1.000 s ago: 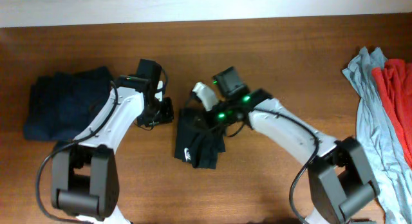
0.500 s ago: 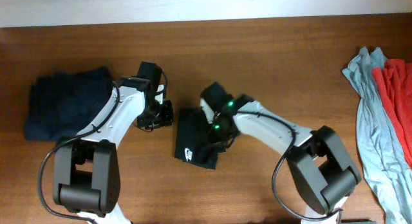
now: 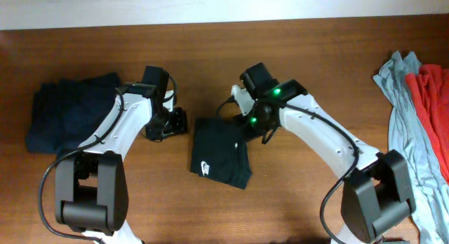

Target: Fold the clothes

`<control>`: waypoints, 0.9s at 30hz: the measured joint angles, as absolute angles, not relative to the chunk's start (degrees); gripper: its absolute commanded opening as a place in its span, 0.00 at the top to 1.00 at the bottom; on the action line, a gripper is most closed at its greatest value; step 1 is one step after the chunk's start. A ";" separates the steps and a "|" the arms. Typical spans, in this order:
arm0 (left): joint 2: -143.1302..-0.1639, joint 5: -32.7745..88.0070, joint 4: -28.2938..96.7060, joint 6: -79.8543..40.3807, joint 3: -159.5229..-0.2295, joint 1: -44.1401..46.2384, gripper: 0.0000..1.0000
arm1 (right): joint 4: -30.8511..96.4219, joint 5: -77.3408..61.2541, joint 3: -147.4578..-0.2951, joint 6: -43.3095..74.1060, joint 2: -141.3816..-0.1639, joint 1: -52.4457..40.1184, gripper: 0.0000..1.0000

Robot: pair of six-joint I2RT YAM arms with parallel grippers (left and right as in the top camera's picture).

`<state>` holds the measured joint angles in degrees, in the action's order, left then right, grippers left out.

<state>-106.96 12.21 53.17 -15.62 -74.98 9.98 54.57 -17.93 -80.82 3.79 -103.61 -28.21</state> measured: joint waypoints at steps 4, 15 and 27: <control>-106.96 18.52 53.32 -9.78 -74.98 10.09 0.15 | 54.11 -18.94 -80.55 4.16 -104.42 -27.79 0.90; -114.08 34.20 45.69 1.26 -72.25 12.45 0.05 | 56.84 -19.64 -80.55 4.51 -104.42 -17.45 0.90; -119.90 50.26 49.89 11.05 -71.75 12.56 0.06 | 57.17 -20.53 -80.55 4.54 -104.42 -14.74 0.90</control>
